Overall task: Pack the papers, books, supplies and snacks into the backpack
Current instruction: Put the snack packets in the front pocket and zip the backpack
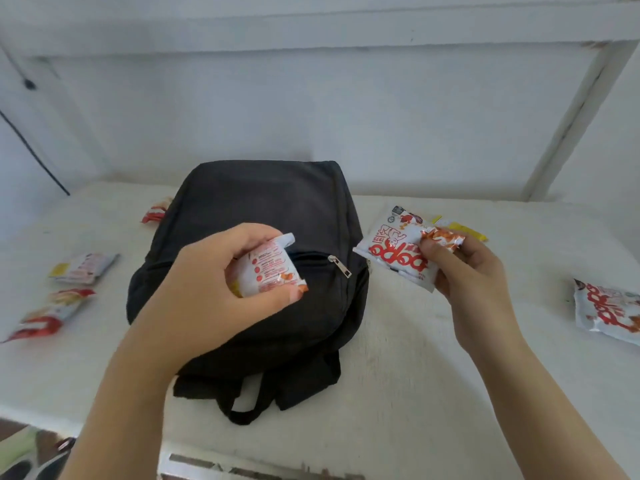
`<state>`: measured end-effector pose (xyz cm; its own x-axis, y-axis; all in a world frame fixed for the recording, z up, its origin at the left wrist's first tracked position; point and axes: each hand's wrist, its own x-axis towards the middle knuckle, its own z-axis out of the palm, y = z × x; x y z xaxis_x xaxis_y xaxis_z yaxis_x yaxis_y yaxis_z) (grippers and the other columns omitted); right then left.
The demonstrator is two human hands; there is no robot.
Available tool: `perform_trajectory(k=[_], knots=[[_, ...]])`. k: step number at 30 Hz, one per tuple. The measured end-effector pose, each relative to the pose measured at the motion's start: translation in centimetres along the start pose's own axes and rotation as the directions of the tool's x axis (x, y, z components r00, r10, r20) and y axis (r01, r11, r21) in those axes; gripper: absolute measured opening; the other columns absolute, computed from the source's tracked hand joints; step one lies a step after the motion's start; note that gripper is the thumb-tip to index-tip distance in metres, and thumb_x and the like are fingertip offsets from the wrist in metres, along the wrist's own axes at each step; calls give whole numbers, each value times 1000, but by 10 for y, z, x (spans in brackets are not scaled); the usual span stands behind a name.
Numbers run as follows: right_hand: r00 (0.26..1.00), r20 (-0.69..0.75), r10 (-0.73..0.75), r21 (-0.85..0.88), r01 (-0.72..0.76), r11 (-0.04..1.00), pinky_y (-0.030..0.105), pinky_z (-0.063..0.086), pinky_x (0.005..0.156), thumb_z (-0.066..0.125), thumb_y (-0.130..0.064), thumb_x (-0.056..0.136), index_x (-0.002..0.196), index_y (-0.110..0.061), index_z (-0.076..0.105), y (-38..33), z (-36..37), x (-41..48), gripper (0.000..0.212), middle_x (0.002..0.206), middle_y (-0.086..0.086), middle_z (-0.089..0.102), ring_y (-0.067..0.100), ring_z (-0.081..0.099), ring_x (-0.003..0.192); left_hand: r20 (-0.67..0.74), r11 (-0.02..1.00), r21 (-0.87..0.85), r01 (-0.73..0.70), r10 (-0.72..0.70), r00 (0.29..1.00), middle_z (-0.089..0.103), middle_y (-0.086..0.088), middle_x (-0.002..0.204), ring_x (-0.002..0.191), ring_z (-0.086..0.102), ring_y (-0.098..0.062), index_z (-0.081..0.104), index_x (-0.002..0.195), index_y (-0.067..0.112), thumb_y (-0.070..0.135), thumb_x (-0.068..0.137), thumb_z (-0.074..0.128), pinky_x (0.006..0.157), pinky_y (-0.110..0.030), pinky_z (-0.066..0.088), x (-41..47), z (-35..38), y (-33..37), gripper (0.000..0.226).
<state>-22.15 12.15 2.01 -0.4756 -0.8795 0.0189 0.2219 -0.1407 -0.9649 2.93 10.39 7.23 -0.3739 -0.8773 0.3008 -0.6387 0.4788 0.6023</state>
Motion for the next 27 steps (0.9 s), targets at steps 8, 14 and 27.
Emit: perform_trajectory(k=[8,14,27], knots=[[985,164,-45,-22,49,999,26,54,68,62,-9,87,98,-14,65,2,58,-3,12,98,2,72,15,70,88,-64,922,360,143,-128,990,44,11,133,115,34,-1,50,130,33,50,67,76,97,-20,30,-16,0,-59,70],[977,194,-88,17,86,996,22,55,64,66,-8,84,89,-19,64,8,76,-6,12,97,4,72,14,70,89,24,914,398,83,-100,995,45,16,122,107,36,0,53,128,35,65,64,56,87,-12,26,-21,1,-68,70],[962,187,-198,38,194,980,19,54,64,66,-3,83,75,-32,67,13,89,-9,30,87,-6,71,13,69,89,93,988,118,97,-108,990,62,24,88,86,54,12,60,107,37,20,85,65,80,-4,30,47,-26,-82,28]])
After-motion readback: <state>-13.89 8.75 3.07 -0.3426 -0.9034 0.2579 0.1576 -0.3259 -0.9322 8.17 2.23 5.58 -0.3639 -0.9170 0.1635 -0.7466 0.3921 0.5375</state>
